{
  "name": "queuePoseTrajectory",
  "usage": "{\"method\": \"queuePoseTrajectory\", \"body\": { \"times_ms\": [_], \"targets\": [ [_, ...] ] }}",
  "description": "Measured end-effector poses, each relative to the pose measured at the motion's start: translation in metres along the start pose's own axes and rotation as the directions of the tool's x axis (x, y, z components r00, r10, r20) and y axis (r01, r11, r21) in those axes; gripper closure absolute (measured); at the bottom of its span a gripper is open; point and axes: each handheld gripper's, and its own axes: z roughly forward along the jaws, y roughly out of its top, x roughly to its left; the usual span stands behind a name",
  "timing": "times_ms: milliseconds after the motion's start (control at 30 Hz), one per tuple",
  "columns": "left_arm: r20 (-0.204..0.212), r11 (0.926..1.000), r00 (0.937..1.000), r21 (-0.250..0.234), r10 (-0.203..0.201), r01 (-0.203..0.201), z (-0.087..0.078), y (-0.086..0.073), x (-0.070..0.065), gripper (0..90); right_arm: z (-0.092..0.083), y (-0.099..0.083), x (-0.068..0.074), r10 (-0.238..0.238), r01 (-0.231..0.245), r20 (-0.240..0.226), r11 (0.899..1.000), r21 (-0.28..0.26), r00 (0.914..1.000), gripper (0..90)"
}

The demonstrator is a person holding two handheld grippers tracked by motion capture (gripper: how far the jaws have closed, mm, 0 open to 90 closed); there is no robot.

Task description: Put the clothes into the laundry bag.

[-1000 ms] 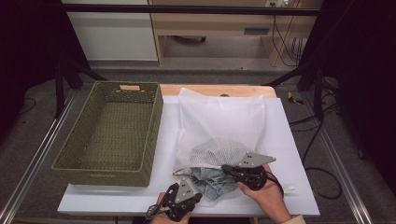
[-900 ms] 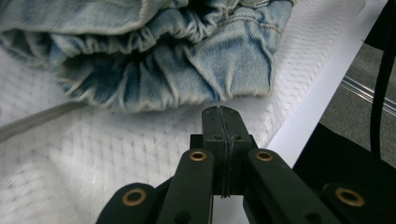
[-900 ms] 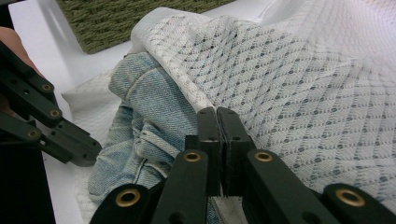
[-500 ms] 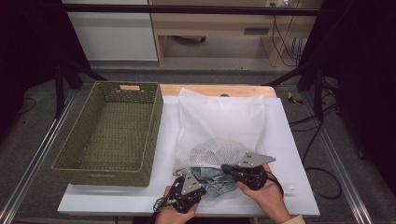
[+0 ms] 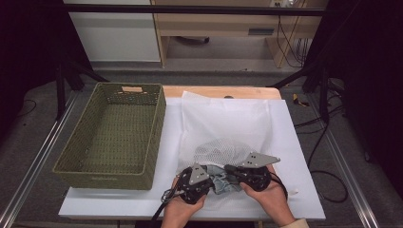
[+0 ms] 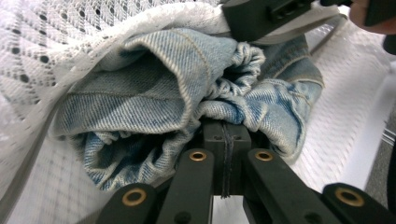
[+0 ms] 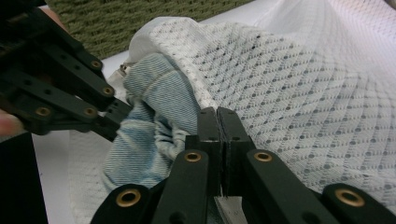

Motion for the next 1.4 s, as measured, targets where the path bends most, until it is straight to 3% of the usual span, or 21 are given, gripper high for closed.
{"method": "queuePoseTrajectory", "body": {
  "times_ms": [333,667,767,967,1200,1300,1400],
  "targets": [
    [-0.029,0.9991,0.9988,-0.013,-0.04,0.04,0.014,0.007,0.016,90.0,-0.004,0.003,0.001,0.001,-0.001,-0.013,1.0,-0.016,0.9999,89.6],
    [-0.088,0.9951,0.9915,-0.034,-0.096,0.093,0.028,0.01,0.031,90.0,-0.005,0.003,0.003,-0.009,0.009,-0.024,1.0,-0.013,0.9997,89.6],
    [-0.085,0.9946,0.9913,-0.032,-0.101,0.098,0.029,0.009,0.034,90.0,-0.004,0.002,0.002,-0.008,0.008,-0.02,1.0,-0.008,0.9998,89.6],
    [-0.081,0.9971,0.9938,-0.009,-0.076,0.076,0.014,-0.002,0.028,90.0,-0.004,-0.001,-0.002,0.005,-0.005,-0.011,1.0,0.005,0.9999,89.6],
    [-0.076,0.9988,0.996,0.001,-0.048,0.048,-0.016,-0.012,0.019,90.0,-0.003,-0.003,-0.002,0.004,-0.004,-0.004,1.0,0.016,1.0,89.5],
    [-0.035,0.9992,0.9987,-0.015,-0.037,0.037,-0.025,-0.013,0.007,90.0,-0.003,-0.004,-0.002,0.005,-0.005,-0.003,1.0,0.021,1.0,89.5],
    [0.003,0.9999,0.9999,-0.003,-0.013,0.013,-0.02,-0.012,-0.006,90.0,-0.002,-0.004,-0.002,0.003,-0.003,-0.001,1.0,0.025,1.0,89.5]
  ]
}}
